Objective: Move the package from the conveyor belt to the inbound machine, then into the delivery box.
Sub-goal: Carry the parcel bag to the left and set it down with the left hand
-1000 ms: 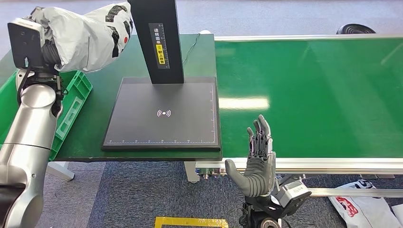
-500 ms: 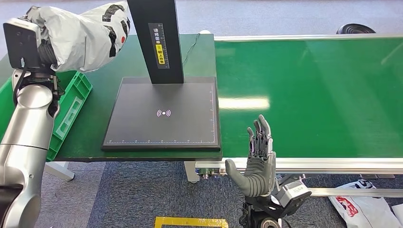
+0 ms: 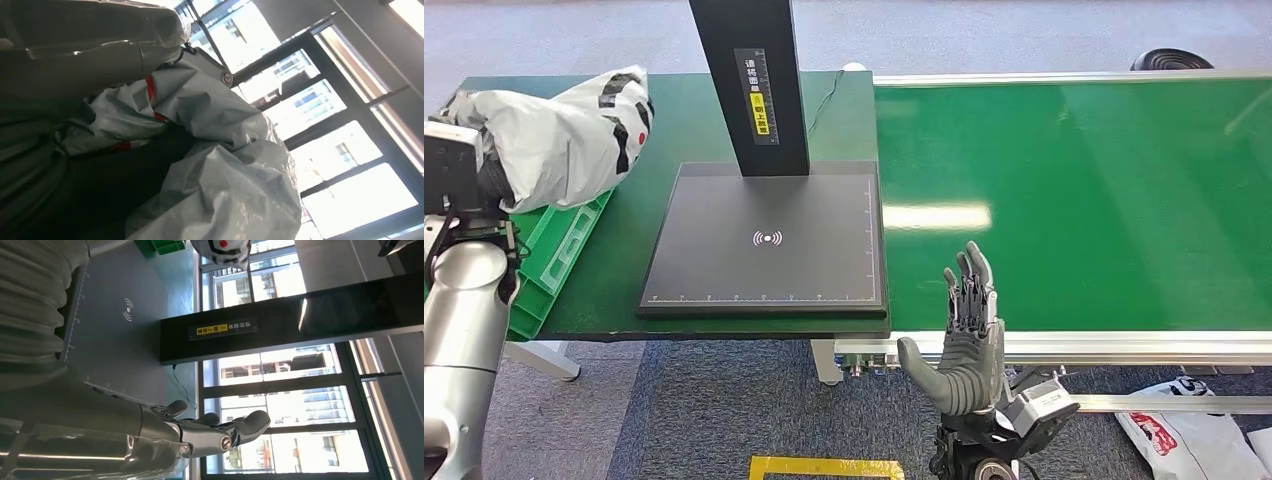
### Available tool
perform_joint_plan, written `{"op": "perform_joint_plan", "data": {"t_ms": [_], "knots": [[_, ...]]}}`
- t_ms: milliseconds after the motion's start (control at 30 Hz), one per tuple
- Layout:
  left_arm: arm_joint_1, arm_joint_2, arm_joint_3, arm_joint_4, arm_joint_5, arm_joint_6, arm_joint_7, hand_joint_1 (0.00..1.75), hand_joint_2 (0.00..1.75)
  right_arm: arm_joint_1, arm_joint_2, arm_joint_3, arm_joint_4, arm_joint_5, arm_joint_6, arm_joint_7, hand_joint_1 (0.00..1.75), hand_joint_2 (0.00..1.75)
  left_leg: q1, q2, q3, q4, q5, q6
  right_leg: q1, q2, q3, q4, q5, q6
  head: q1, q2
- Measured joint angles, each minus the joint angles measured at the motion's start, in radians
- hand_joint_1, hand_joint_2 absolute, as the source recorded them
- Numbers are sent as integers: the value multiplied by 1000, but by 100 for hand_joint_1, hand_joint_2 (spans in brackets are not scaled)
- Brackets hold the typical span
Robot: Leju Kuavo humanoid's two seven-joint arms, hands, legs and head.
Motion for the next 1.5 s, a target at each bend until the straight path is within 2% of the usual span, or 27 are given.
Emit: {"op": "perform_joint_plan", "data": {"t_ms": [133, 233, 400, 733, 967, 1133, 1333, 1433, 1500], "knots": [[90, 112, 45, 2, -61, 46, 27, 175, 175, 23, -2, -8, 0, 17, 6, 0, 0, 175, 0, 7, 1, 0, -2, -3, 0, 7, -1, 0, 0, 0, 0, 0], [117, 193, 92, 33, -138, 33, 28, 175, 175, 45, -5, -15, -2, 23, 8, 0, 0, 175, 2, 8, 1, 0, -3, -4, 2, 8, -3, 0, -1, -1, 0, 0], [80, 249, 124, 106, -231, 21, 47, 175, 175, 49, -5, -23, -3, 27, 12, 0, 0, 175, 2, 3, 0, 0, -2, -3, 2, 5, -2, 0, -1, -1, 0, 0], [-41, 248, 105, 249, -432, 80, 89, 175, 175, 56, 12, -43, -5, 23, 14, 0, 0, 175, 3, 3, 1, 0, -2, -4, 2, 6, -2, 0, -1, -1, 0, 0], [-91, 244, 89, 297, -462, 86, 100, 175, 175, 59, 19, -51, -5, 22, 15, 0, 0, 175, 3, 4, 1, 0, -2, -4, 2, 6, -2, 0, -1, -1, 0, 0], [-151, 244, 75, 336, -571, 90, 150, 175, 175, 60, 20, -53, -6, 17, 14, 0, 0, 175, 3, 3, 1, 0, -2, -4, 2, 6, -2, 0, -1, -1, 0, 0], [-278, 252, 16, 435, -775, -32, 226, 175, 175, 80, 25, -74, -25, 32, 13, 0, 0, 175, 3, 3, 1, 0, -2, -3, 2, 6, -2, 0, -1, -1, 0, 0], [-337, 253, -65, 495, -970, -114, 293, 175, 175, 99, 29, -95, -43, 49, 31, 0, 0, 175, 3, 3, 1, 0, -2, -3, 2, 6, -2, 0, -1, -1, 0, 0], [-375, 255, -150, 534, -1138, -188, 345, 175, 175, 109, 34, -107, -53, 64, 52, 0, 0, 175, 3, 3, 1, 0, -2, -3, 2, 6, -1, 0, -1, -1, 0, 0]]}}
